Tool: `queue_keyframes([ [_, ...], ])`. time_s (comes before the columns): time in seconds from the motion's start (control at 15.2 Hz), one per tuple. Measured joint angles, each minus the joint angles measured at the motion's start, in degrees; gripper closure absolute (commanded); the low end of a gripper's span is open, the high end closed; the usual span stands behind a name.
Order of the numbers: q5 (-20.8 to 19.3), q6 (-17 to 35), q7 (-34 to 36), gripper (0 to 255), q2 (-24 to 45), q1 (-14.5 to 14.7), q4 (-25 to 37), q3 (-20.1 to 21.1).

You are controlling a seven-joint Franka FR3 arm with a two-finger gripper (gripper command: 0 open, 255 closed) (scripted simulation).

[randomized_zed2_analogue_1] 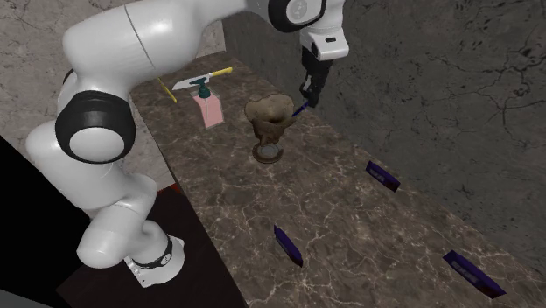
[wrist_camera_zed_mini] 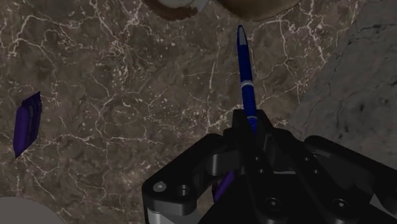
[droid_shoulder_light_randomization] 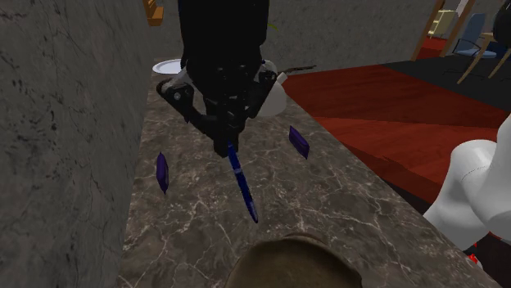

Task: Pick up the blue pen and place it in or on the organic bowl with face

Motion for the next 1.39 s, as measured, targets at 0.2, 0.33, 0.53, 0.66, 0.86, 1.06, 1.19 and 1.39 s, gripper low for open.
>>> queue_keyframes([
  [0.2, 0.85, 0.34, 3.19, 255, -2.09, 1.53, -1.97, 1.53],
  [0.33, 1.41, 0.79, 5.31, 255, -3.37, 2.56, -3.40, 2.60],
  [0.53, 2.03, 0.65, 8.97, 255, -4.93, 4.27, -4.31, 4.51],
  [0.66, 2.89, 0.96, 10.90, 255, -6.56, 5.17, -5.84, 5.44],
  [0.86, 3.23, 2.68, 11.84, 255, -7.21, 5.66, -8.03, 6.00],
  [1.06, 3.86, 5.05, 11.43, 255, -8.22, 5.64, -11.26, 5.80],
  [1.19, 4.14, 6.69, 11.22, 255, -8.67, 5.67, -13.27, 5.75],
  [1.39, 4.62, 9.16, 10.64, 255, -9.43, 5.63, -16.39, 5.53],
])
